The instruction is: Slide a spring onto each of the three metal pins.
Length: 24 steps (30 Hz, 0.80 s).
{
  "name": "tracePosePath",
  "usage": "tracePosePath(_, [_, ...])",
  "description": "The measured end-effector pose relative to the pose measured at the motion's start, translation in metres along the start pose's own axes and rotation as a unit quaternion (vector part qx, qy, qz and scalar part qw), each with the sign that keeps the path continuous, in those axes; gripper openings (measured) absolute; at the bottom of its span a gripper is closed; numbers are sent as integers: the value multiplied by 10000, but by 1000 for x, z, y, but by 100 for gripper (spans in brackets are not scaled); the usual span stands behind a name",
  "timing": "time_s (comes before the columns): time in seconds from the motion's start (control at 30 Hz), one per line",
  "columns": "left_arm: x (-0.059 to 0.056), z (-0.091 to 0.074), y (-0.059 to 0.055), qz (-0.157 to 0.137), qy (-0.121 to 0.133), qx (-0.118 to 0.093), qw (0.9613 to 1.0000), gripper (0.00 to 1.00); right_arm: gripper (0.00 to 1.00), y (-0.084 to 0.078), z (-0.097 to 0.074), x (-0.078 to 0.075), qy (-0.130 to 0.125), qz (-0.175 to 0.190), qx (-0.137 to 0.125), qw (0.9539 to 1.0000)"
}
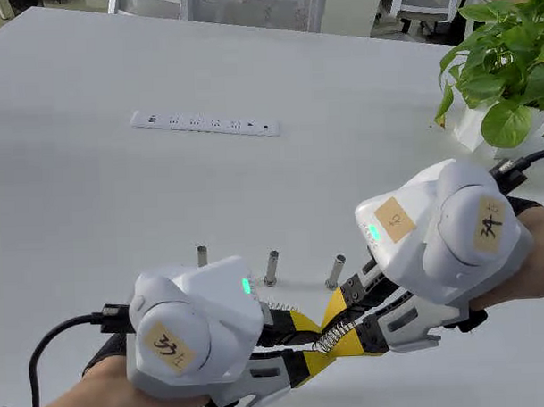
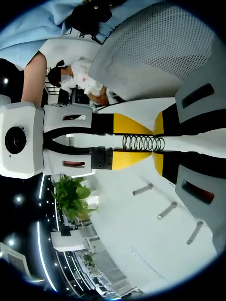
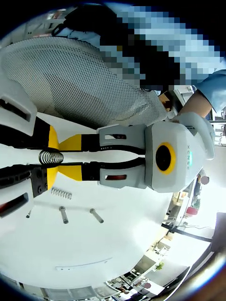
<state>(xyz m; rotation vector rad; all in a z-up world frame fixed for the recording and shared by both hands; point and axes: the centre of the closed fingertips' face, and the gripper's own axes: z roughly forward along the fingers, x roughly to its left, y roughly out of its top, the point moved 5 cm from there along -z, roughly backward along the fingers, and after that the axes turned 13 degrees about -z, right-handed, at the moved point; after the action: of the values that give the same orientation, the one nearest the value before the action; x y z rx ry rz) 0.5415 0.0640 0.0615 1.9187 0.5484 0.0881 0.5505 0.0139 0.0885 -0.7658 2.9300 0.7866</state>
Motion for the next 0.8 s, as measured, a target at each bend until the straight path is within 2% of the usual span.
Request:
tracePosePath(0.1, [2, -2, -1, -72, 89, -38, 9999, 9, 7, 3, 1, -2, 11, 9, -52, 10000])
tracePosePath(0.3, [9, -10, -5, -245, 346, -135, 9990, 20, 7, 6, 2, -6, 9, -19, -95, 10000])
tracePosePath(0.47, [17, -21, -14, -410, 606, -170, 9972, 33, 7, 5, 3, -8, 41, -74, -42, 10000])
tracePosePath(0.63, [26, -34, -22, -615, 924, -217, 9936, 43, 7, 5, 2, -11, 68, -121, 6, 9999])
tracePosePath(0.8, [36, -48, -31, -881, 1249, -307, 9878, 54, 7, 2, -1, -16, 45, -166, 95, 9998])
